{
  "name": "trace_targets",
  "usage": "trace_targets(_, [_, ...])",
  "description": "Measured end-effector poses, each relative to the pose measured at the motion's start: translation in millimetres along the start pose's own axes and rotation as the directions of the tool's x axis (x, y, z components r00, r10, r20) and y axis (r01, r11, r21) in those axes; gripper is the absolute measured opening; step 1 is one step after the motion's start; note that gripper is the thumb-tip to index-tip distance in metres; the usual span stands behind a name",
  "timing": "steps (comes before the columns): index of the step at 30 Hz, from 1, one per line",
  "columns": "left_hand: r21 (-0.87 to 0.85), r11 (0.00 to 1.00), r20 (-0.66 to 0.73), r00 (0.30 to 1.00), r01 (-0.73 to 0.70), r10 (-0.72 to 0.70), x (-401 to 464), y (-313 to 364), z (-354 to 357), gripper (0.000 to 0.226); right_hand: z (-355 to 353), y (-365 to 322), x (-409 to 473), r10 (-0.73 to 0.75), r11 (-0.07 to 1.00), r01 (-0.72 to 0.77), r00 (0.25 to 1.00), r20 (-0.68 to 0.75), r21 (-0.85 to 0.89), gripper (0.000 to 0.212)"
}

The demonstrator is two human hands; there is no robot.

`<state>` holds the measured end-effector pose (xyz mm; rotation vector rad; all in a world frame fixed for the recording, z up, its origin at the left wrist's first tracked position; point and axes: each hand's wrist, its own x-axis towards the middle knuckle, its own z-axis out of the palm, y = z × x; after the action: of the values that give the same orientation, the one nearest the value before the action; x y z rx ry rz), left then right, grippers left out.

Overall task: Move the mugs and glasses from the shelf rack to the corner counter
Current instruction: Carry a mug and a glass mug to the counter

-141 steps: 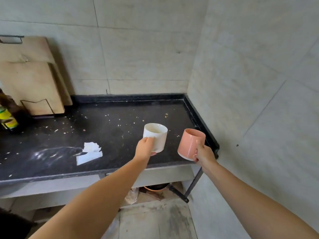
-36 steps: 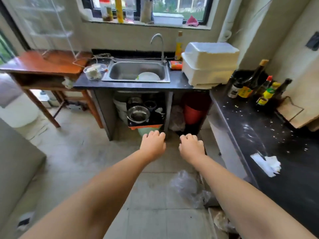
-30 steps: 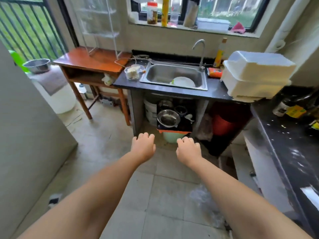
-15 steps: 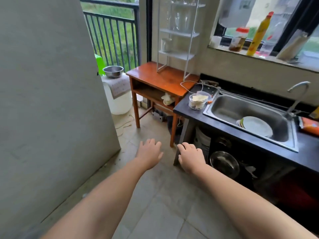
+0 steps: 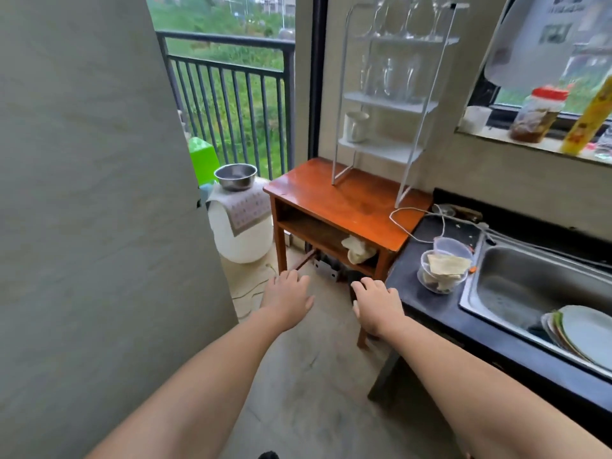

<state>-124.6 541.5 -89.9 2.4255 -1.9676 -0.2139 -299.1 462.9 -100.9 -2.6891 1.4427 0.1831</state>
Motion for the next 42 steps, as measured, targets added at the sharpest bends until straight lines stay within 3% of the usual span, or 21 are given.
trace_targets(7, [0.024, 0.989, -0.056, 0.987, -0.149, 0.150, 157, -49, -47, 0.037, -50, 0, 140, 0.148, 0.986, -0.143, 0.988, -0.053, 0.091, 0.041])
trace_targets(15, [0.005, 0.963, -0.082, 0.960, -0.268, 0.268, 313, -47, -69, 0.041, -86, 38, 263, 0.226, 0.971, -0.214, 0.966, -0.123, 0.105, 0.044])
trace_targets(20, [-0.127, 0.959, -0.153, 0.960, -0.253, 0.234, 401, -32, -97, 0.041, -119, 80, 338, 0.275, 0.960, -0.257, 0.938, -0.210, 0.110, 0.044])
trace_targets(24, [-0.348, 0.917, -0.127, 0.979, -0.193, 0.157, 465, -21, -121, 0.038, -165, 110, 386, 0.340, 0.932, -0.260, 0.869, -0.360, 0.254, 0.041])
trace_targets(30, [-0.723, 0.691, -0.044, 0.998, -0.001, -0.045, 550, -3, -149, 0.042, -252, 148, 443, 0.540, 0.798, -0.202, 0.659, -0.523, 0.568, 0.046])
trace_targets(33, [-0.804, 0.591, 0.000, 0.994, 0.064, -0.108, 590, 6, -152, 0.047, -282, 160, 472, 0.669, 0.669, -0.182, 0.569, -0.477, 0.721, 0.046])
trace_targets(35, [-0.843, 0.535, 0.019, 0.996, 0.061, -0.085, 606, 11, -152, 0.043, -291, 167, 489, 0.722, 0.596, -0.182, 0.548, -0.423, 0.782, 0.042])
trace_targets(40, [-0.953, 0.265, 0.128, 0.988, 0.145, -0.083, 630, 15, -149, 0.029, -303, 174, 517, 0.841, 0.238, 0.004, 0.499, -0.209, 0.971, 0.019])
trace_targets(42, [-0.965, 0.163, 0.192, 0.977, 0.205, -0.090, 640, 12, -145, 0.023, -304, 176, 520, 0.858, 0.189, 0.040, 0.480, -0.185, 0.981, 0.022])
